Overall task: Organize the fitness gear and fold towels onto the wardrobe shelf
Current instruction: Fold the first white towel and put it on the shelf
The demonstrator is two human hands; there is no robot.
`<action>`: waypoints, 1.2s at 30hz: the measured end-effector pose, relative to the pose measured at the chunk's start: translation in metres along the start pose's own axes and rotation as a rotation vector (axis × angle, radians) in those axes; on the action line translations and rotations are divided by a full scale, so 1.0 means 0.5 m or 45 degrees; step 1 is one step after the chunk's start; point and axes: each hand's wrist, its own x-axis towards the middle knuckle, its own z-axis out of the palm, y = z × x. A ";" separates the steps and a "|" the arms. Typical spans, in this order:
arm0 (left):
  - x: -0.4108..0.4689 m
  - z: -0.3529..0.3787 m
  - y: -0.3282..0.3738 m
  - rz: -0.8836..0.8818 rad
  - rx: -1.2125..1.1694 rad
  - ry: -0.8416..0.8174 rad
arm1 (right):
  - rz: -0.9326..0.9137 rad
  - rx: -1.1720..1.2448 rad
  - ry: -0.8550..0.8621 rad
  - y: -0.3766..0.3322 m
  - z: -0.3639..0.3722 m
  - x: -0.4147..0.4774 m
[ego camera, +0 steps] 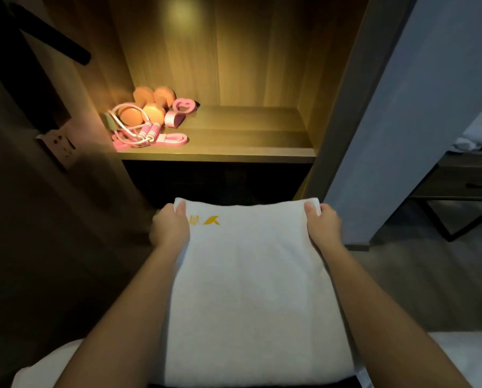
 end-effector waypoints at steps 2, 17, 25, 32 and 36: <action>0.008 0.042 -0.029 -0.191 0.119 -0.201 | 0.255 -0.123 -0.184 0.042 0.040 0.014; -0.059 0.034 -0.084 -0.380 0.168 -0.469 | 0.434 -0.379 -0.423 0.067 0.024 -0.044; -0.102 -0.057 -0.039 0.169 -0.447 0.059 | -0.162 0.069 -0.058 0.016 -0.046 -0.088; -0.015 0.043 -0.075 -0.314 -0.033 -0.399 | 0.269 -0.140 -0.353 0.060 0.027 -0.026; 0.013 0.051 -0.061 -0.545 0.073 -0.548 | 0.410 -0.258 -0.445 0.054 0.038 0.002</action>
